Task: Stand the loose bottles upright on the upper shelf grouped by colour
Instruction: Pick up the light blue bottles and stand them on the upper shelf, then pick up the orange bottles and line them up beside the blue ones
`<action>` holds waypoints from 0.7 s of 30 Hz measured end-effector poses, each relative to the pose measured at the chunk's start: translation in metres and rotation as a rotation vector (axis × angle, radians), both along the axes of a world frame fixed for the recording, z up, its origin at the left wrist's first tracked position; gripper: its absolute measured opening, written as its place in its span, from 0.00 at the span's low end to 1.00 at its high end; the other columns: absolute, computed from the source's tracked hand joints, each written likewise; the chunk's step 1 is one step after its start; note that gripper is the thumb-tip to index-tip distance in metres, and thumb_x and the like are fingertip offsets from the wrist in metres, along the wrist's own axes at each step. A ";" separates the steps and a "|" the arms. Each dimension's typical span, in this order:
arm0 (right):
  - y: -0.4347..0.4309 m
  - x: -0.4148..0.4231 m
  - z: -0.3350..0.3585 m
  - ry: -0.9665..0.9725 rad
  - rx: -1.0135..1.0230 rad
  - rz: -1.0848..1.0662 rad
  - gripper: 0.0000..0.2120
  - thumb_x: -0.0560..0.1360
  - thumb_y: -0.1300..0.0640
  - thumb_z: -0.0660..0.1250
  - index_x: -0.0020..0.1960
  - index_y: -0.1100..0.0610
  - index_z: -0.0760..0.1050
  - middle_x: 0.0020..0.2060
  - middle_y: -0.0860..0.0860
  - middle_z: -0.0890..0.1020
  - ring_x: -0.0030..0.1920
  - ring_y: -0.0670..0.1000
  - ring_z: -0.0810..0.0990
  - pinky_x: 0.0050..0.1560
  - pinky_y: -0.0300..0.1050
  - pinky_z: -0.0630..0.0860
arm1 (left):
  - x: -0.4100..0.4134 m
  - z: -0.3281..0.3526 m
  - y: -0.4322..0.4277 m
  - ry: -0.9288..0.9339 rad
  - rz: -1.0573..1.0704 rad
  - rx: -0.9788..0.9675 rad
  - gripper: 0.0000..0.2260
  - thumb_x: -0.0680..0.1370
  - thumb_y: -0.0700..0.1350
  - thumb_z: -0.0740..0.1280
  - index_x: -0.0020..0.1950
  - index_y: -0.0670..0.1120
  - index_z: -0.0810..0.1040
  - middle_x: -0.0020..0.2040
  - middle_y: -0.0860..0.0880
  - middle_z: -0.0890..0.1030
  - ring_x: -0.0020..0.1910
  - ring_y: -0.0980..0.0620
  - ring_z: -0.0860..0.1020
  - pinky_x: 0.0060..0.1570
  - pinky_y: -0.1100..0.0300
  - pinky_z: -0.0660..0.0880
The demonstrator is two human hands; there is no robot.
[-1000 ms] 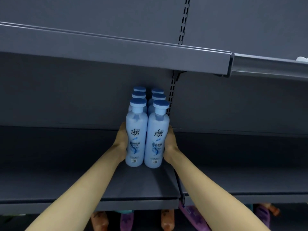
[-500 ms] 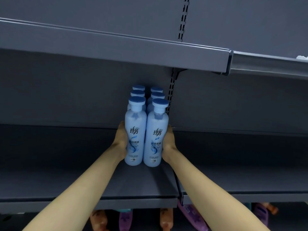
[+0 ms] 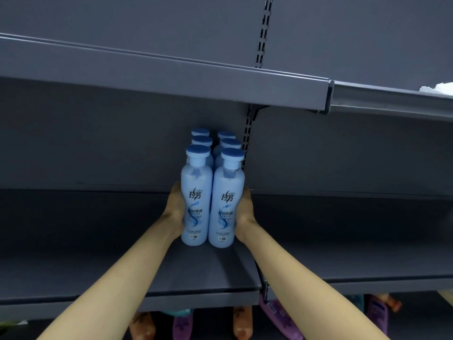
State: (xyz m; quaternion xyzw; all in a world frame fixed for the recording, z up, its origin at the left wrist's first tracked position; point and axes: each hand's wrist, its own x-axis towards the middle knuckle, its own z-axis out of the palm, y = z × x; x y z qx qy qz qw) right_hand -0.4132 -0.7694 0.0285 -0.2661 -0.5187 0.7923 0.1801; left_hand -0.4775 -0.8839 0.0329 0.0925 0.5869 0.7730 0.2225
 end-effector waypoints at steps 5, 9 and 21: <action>0.001 0.004 0.002 -0.014 0.048 0.018 0.20 0.82 0.47 0.48 0.35 0.53 0.66 0.21 0.47 0.75 0.30 0.48 0.73 0.35 0.42 0.71 | 0.000 0.000 -0.001 0.006 -0.015 0.001 0.17 0.82 0.52 0.53 0.34 0.49 0.67 0.34 0.46 0.73 0.32 0.50 0.73 0.34 0.59 0.74; 0.001 0.007 0.002 -0.043 0.077 0.040 0.23 0.82 0.44 0.45 0.38 0.54 0.70 0.32 0.52 0.78 0.35 0.49 0.76 0.38 0.43 0.73 | 0.000 0.000 -0.001 -0.008 0.006 -0.023 0.18 0.82 0.52 0.51 0.34 0.49 0.66 0.32 0.47 0.72 0.30 0.51 0.72 0.32 0.61 0.73; -0.009 0.036 -0.019 -0.216 0.279 0.044 0.23 0.82 0.43 0.44 0.63 0.53 0.72 0.59 0.51 0.77 0.60 0.51 0.75 0.55 0.43 0.67 | 0.020 -0.023 -0.016 0.042 0.108 -0.281 0.22 0.83 0.55 0.46 0.50 0.47 0.76 0.47 0.46 0.79 0.45 0.50 0.77 0.47 0.56 0.73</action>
